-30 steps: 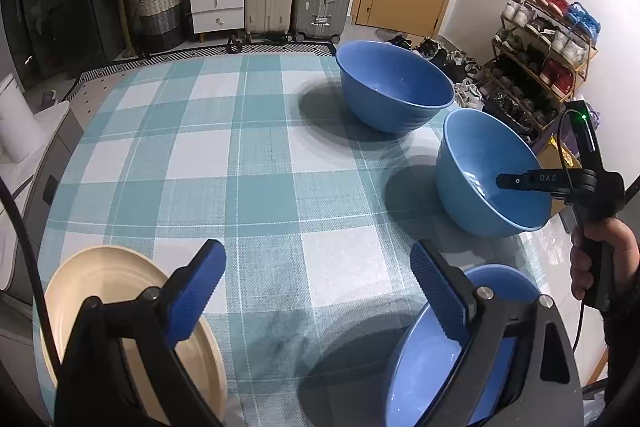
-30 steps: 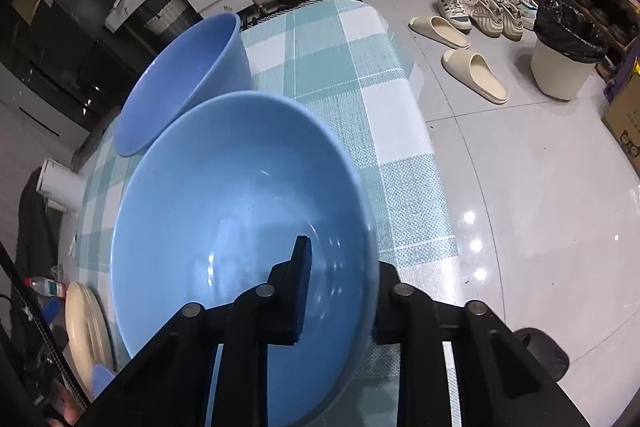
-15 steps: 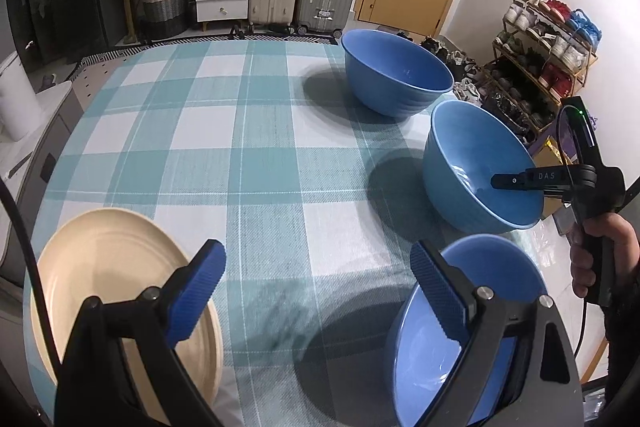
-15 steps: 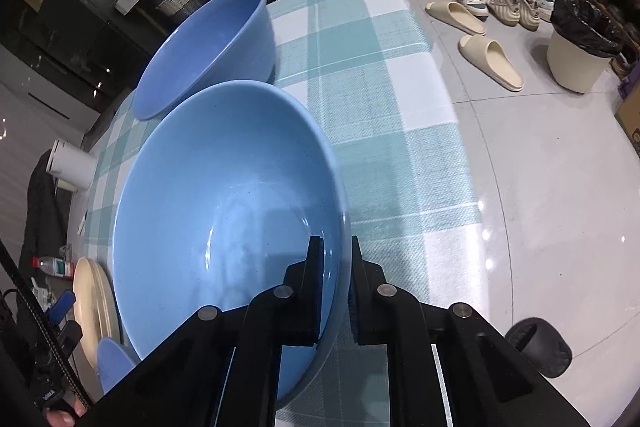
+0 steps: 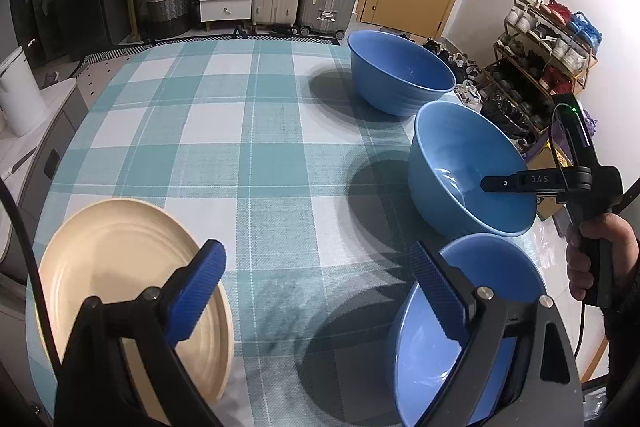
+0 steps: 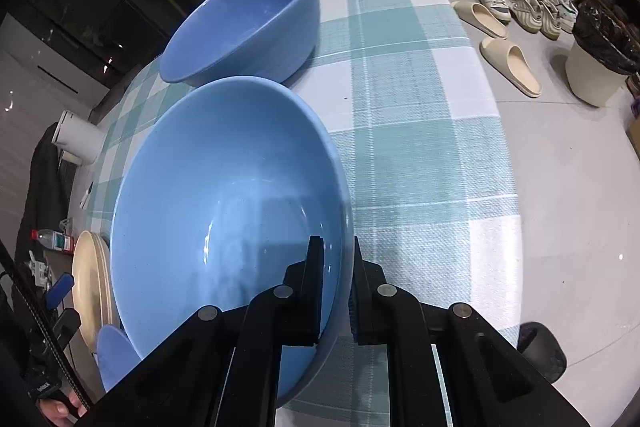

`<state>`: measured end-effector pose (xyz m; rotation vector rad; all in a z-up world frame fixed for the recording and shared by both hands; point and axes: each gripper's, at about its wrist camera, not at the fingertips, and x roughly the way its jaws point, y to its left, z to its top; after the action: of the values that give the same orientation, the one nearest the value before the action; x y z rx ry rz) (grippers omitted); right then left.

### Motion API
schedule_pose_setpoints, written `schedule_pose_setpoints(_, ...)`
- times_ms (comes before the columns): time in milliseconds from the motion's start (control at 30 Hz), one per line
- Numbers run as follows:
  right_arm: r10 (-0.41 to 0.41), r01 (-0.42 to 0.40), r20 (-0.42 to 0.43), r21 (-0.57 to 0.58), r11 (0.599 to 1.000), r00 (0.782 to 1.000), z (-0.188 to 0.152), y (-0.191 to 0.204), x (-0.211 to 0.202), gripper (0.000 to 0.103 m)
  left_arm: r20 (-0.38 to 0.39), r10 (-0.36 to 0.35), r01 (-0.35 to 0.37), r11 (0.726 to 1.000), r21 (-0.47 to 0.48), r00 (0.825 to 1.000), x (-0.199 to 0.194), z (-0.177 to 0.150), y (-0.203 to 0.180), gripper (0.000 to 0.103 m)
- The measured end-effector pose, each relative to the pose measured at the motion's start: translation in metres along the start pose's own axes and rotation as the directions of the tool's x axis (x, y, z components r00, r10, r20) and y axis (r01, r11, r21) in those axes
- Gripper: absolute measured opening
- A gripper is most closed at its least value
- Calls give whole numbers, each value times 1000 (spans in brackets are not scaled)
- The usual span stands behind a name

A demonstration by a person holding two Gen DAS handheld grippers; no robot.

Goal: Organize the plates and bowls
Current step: 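Lift the middle blue bowl with the right tool while the left tool grasps another blue bowl's rim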

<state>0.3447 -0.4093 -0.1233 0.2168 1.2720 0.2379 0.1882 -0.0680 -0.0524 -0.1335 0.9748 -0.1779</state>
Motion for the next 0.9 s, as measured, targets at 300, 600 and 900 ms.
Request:
schedule_pose_setpoints(300,10,-12,-24,-57,998,1000,1,21,8,11,-5,6,-6,1000,-3,1000,-2,-1,2,94)
schedule_pose_setpoints(600,23,-25,-28,-72,997,999,5,30,14,11,-16,38,-37,999,36,999,2,5,0,94)
schedule_pose_setpoints(900,32,-34,-29,-78,996,999,5,30,17,11,-23,86,-82,987,137,996,15,41,-14,94)
